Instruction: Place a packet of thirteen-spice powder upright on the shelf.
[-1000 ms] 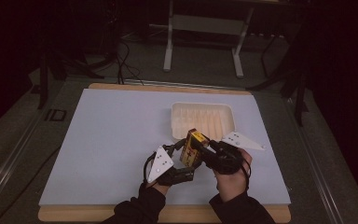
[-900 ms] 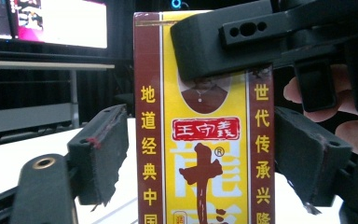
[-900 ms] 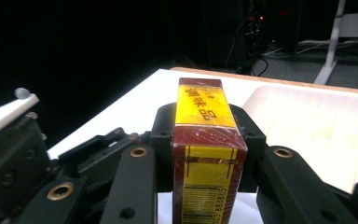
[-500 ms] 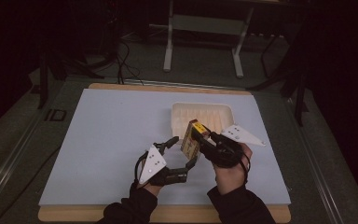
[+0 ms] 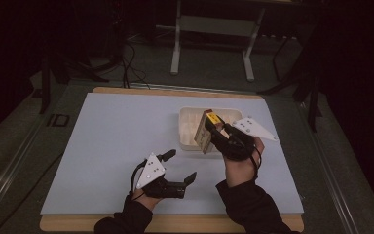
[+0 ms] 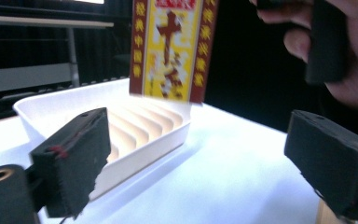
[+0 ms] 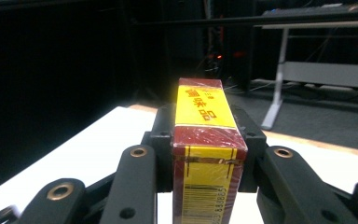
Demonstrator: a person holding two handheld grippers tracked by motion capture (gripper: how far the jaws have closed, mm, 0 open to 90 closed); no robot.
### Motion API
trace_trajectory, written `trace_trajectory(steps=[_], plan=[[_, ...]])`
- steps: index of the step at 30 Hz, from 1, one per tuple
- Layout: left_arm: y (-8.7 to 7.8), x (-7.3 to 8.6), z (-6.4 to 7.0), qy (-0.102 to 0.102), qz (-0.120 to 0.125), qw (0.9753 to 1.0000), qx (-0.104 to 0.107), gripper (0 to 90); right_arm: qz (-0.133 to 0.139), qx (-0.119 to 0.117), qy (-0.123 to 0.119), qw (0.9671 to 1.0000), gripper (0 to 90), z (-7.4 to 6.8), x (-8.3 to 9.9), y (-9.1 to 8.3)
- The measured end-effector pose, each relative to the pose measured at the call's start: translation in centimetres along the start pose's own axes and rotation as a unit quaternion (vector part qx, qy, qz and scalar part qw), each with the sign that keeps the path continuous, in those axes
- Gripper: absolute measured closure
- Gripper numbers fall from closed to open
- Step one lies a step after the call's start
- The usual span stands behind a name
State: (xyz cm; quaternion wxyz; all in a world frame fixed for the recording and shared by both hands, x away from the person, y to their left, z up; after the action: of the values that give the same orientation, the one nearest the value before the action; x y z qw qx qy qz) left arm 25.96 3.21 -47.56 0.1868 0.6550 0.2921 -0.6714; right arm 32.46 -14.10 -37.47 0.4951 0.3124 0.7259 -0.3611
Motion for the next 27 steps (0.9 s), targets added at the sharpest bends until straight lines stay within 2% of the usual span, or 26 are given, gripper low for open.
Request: trace_trajectory(steps=[1,3,5,10,12,13,15,18,21,22,23,26,27], plan=[[-0.1,0.2,0.0,-0.003,-0.01,0.9999,0.003,6.4,0.003,0.005,-0.003,1.0,67.5,0.1,-0.1,0.2],[-0.3,0.7,0.1,-0.009,-0.032,0.9994,-0.006,1.9,0.01,0.017,-0.009,0.9998,67.5,0.3,-0.3,0.6],[-0.5,1.2,0.1,-0.008,-0.036,0.9992,-0.014,1.7,0.015,0.029,-0.011,0.9994,67.5,0.7,-0.6,1.0],[-0.6,1.8,-0.1,-0.004,-0.04,0.9988,-0.028,1.3,0.03,0.056,-0.007,0.9979,67.4,1.4,-1.2,2.4],[-0.5,2.0,-0.2,-0.007,-0.04,0.9987,-0.03,1.4,0.034,0.061,-0.008,0.9975,67.4,1.6,-1.3,2.6],[-0.5,2.2,-0.4,-0.013,-0.037,0.9986,-0.035,1.4,0.043,0.076,-0.007,0.9962,67.4,2.0,-1.6,3.3],[-0.5,2.4,-0.6,-0.02,-0.034,0.9985,-0.038,1.4,0.048,0.084,-0.005,0.9953,67.5,2.3,-1.8,3.7],[-0.5,2.4,-0.7,-0.02,-0.033,0.9984,-0.043,1.4,0.056,0.092,0.005,0.9942,67.4,2.7,-2.0,4.0],[-0.6,2.4,-0.8,-0.009,-0.035,0.9979,-0.054,0.2,0.065,0.104,0.009,0.9924,67.4,3.1,-2.0,4.5],[-0.7,2.4,-0.8,0.0,-0.035,0.9969,-0.071,0.1,0.067,0.113,0.011,0.9913,67.4,3.5,-1.9,5.0],[-0.8,2.3,-0.8,0.004,-0.036,0.9964,-0.076,0.1,0.068,0.115,0.013,0.9909,67.4,3.6,-1.9,5.2],[-0.8,2.3,-0.8,0.006,-0.035,0.9964,-0.078,0.1,0.066,0.12,0.018,0.9904,67.4,3.9,-1.6,5.6],[-0.6,2.5,-0.8,-0.005,-0.039,0.9968,-0.07,0.1,0.064,0.125,0.023,0.9899,67.4,4.1,-1.1,6.1]])
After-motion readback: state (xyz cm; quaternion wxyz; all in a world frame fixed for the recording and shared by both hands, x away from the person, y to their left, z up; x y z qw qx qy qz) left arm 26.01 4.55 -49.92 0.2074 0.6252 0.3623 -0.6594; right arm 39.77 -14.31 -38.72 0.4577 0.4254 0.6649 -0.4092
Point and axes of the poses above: each handheld gripper's, and its own axes: y roughly forward along the jaws, x roughly out of its underside, z roughly to its right, the point moved 4 cm from there along y, roughly forward along the jaws, and after that the axes turned 8 degrees about y, right-handed, at the moved point
